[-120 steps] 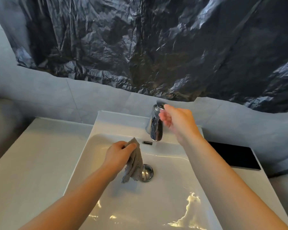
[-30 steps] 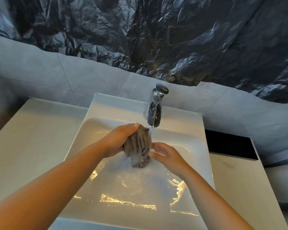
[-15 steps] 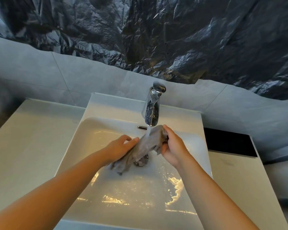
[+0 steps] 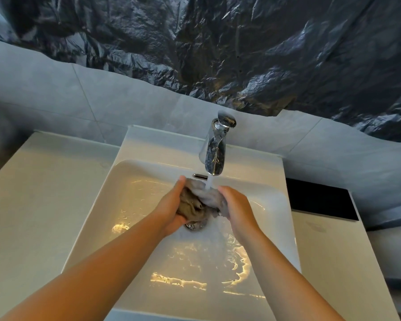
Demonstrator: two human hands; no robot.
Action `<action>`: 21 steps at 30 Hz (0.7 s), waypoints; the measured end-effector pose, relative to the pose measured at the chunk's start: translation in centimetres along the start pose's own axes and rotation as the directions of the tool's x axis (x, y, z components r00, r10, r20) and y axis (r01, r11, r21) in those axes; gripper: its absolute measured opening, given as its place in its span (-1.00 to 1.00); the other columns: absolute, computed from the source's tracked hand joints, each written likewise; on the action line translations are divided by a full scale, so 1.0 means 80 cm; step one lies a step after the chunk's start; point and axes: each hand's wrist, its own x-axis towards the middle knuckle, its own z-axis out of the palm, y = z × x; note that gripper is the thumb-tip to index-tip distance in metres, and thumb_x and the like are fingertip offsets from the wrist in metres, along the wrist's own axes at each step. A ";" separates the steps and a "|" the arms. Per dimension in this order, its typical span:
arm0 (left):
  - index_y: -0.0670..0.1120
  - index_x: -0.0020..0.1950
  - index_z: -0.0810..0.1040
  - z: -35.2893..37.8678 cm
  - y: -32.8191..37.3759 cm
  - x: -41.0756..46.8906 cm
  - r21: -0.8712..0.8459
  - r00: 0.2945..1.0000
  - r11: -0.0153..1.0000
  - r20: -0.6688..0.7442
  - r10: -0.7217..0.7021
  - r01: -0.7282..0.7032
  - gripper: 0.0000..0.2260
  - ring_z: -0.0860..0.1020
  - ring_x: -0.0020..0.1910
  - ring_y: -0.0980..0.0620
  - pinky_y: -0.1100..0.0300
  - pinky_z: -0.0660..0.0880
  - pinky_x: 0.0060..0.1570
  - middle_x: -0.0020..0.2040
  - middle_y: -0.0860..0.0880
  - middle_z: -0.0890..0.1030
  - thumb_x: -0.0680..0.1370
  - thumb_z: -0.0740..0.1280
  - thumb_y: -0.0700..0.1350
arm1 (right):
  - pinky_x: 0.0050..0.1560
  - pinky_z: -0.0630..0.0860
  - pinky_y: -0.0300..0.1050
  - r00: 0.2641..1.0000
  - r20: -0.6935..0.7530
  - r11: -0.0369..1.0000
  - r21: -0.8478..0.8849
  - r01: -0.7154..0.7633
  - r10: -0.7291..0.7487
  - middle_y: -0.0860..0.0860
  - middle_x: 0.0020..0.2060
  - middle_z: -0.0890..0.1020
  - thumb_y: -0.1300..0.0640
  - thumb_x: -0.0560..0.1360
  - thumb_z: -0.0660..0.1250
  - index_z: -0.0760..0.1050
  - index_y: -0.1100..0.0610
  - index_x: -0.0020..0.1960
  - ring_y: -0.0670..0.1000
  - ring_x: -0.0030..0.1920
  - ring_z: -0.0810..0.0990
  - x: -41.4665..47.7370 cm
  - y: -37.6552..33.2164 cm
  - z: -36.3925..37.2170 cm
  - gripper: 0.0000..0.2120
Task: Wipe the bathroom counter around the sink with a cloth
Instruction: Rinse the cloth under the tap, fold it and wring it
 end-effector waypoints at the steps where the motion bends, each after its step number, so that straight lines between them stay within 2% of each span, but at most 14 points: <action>1: -0.16 0.26 0.49 0.006 0.005 0.002 0.002 1.000 1.000 -0.022 0.008 -0.008 -0.43 0.61 0.09 -0.21 -0.09 0.58 -0.03 0.16 -0.27 0.60 0.54 0.15 0.29 | -0.19 0.45 0.04 1.000 0.009 1.000 0.010 -0.003 0.003 0.28 -0.23 0.51 -0.10 0.38 0.25 0.45 0.24 -0.22 0.11 -0.21 0.50 -0.004 0.007 0.001 -0.63; 3: -0.15 0.29 0.46 0.014 0.012 0.007 -0.009 1.000 1.000 -0.019 0.018 -0.018 -0.36 0.60 0.12 -0.20 -0.10 0.56 0.01 0.19 -0.25 0.59 0.53 0.07 0.35 | -0.05 0.57 0.04 0.998 0.026 0.991 0.125 -0.054 0.052 0.19 -0.07 0.59 -0.01 0.51 0.25 0.50 0.21 -0.03 0.06 -0.03 0.60 -0.007 0.019 0.006 -0.74; 5: -0.14 0.24 0.52 0.022 0.009 0.009 0.011 0.999 0.999 -0.044 0.031 -0.030 -0.37 0.60 0.11 -0.19 -0.09 0.53 0.08 0.15 -0.23 0.61 0.56 0.00 0.33 | 0.00 0.61 -0.02 0.998 0.034 0.969 0.237 -0.067 0.060 0.11 0.07 0.56 0.01 0.57 0.23 0.40 0.11 0.15 0.06 0.09 0.58 -0.007 0.025 0.014 -0.77; 8: -0.03 0.11 0.60 0.033 -0.009 0.017 0.116 0.975 0.990 -0.201 0.099 -0.076 -0.39 0.62 0.03 -0.16 -0.12 0.53 0.13 0.06 -0.16 0.66 0.47 0.07 0.41 | 0.08 0.57 -0.06 1.000 0.002 0.982 0.189 0.003 -0.003 -0.06 0.13 0.50 -0.10 0.59 0.14 0.32 -0.07 0.32 0.01 0.16 0.53 -0.006 0.021 0.032 -0.67; 10: -0.04 -0.02 0.61 0.043 -0.015 0.017 0.265 0.925 0.955 -0.311 0.217 -0.135 -0.46 0.63 -0.06 -0.10 -0.06 0.56 0.05 -0.09 -0.12 0.67 0.53 0.05 0.34 | -0.01 0.56 -0.18 0.996 -0.067 0.987 0.144 0.069 -0.060 -0.14 0.04 0.56 -0.10 0.60 0.10 0.43 -0.09 0.21 -0.06 0.08 0.56 -0.008 0.014 0.044 -0.75; 13: -0.03 -0.16 0.56 0.056 -0.012 0.006 0.404 0.883 0.897 -0.334 0.329 -0.181 -0.54 0.60 -0.19 -0.04 0.06 0.55 -0.12 -0.22 -0.10 0.63 0.62 0.01 0.20 | -0.21 0.48 -0.31 0.973 -0.195 0.984 0.105 0.146 -0.123 -0.20 -0.16 0.58 -0.06 0.61 0.10 0.46 -0.12 -0.08 -0.15 -0.12 0.58 -0.009 0.009 0.054 -0.81; 15: 0.00 -0.25 0.51 0.062 -0.014 0.003 0.488 0.881 0.847 -0.282 0.379 -0.209 -0.56 0.57 -0.31 -0.02 0.15 0.50 -0.30 -0.32 -0.08 0.59 0.62 0.01 0.18 | -0.23 0.45 -0.32 0.958 -0.246 0.985 0.059 0.165 -0.145 -0.19 -0.18 0.58 -0.06 0.60 0.13 0.45 -0.11 -0.08 -0.18 -0.16 0.57 -0.004 0.012 0.056 -0.84; 17: -0.01 -0.32 0.49 0.062 -0.015 0.002 0.457 0.891 0.873 -0.306 0.335 -0.171 -0.56 0.50 -0.45 0.01 0.22 0.40 -0.47 -0.46 -0.05 0.52 0.62 0.03 0.15 | -0.23 0.47 -0.28 0.949 -0.270 0.986 0.002 0.169 -0.162 -0.12 -0.19 0.61 -0.05 0.59 0.16 0.50 -0.05 -0.06 -0.16 -0.18 0.58 0.005 0.015 0.055 -0.83; 19: -0.05 -0.31 0.51 0.060 -0.014 0.001 0.451 0.912 0.885 -0.305 0.274 -0.115 -0.59 0.50 -0.44 -0.05 0.17 0.42 -0.41 -0.46 -0.07 0.53 0.61 0.06 0.09 | -0.22 0.53 -0.15 0.949 -0.273 0.988 -0.037 0.152 -0.156 -0.01 -0.25 0.64 -0.02 0.58 0.19 0.56 0.09 -0.12 -0.03 -0.21 0.61 0.013 0.016 0.052 -0.74; 21: -0.09 -0.17 0.53 0.055 -0.014 0.004 0.550 0.930 0.828 -0.235 0.282 -0.112 -0.67 0.57 -0.31 -0.13 0.07 0.53 -0.25 -0.29 -0.14 0.59 0.61 0.11 0.06 | -0.18 0.53 -0.04 0.950 -0.274 0.989 -0.070 0.133 -0.147 0.09 -0.27 0.62 -0.03 0.58 0.18 0.55 0.18 -0.16 0.08 -0.21 0.60 0.017 0.015 0.050 -0.67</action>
